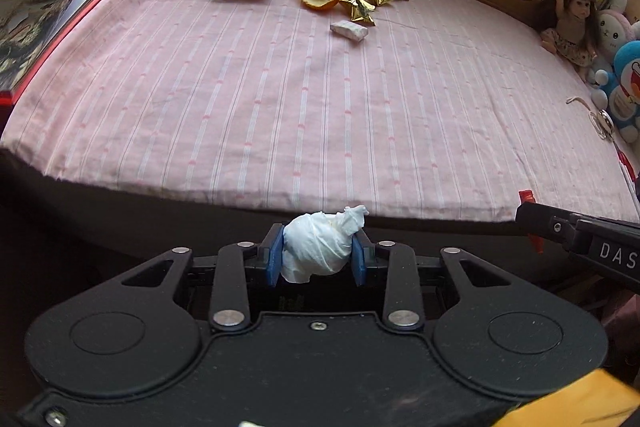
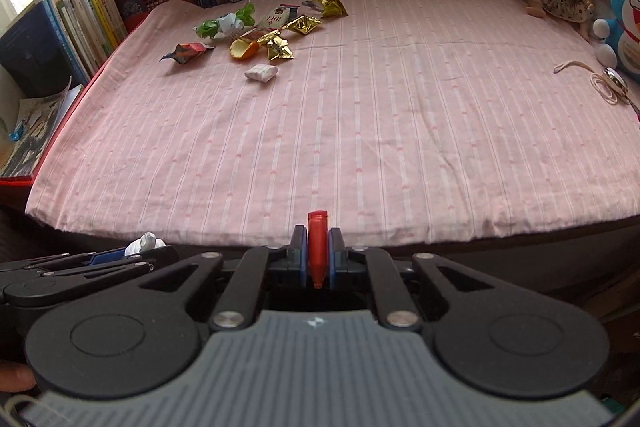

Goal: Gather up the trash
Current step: 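Lift the tissue and red cap off the bed and lower them toward the bin, then open both grippers to drop the tissue and red cap into the bin, then grasp the colorful snack bag with the left gripper while the right gripper grasps the gold candy bar wrapper, then lift both held wrappers off the bed and lower them into the bin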

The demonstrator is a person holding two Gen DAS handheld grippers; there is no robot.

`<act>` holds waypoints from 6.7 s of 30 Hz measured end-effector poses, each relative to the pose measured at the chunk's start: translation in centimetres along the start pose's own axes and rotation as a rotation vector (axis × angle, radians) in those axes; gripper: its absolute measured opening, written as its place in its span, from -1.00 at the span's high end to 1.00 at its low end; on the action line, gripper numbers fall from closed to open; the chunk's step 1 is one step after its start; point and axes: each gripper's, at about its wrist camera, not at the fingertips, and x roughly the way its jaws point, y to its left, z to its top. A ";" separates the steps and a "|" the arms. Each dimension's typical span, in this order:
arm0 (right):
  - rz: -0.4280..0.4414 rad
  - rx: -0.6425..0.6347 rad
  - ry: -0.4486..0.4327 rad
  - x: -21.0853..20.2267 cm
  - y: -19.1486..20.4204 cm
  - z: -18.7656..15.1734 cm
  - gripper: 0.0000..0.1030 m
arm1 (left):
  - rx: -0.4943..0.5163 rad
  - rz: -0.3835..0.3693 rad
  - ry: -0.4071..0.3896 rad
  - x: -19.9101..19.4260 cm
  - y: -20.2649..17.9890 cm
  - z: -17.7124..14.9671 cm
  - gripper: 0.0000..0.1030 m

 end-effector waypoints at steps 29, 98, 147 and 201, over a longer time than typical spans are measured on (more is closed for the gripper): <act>0.094 0.043 0.138 1.3 -0.7 -8.0 0.73 | -0.059 0.058 0.139 0.9 1.7 -8.5 0.38; 0.024 0.076 -0.092 1.0 -1.4 7.0 -0.40 | 0.024 -0.016 -0.110 1.5 2.9 10.4 -0.66; 0.239 -0.216 0.111 25.3 1.6 24.5 0.30 | -0.138 0.255 -0.166 23.4 4.1 32.3 0.13; 0.061 -0.013 -0.092 -1.8 4.3 3.1 0.29 | 0.047 -0.022 -0.148 -5.2 1.4 3.0 0.14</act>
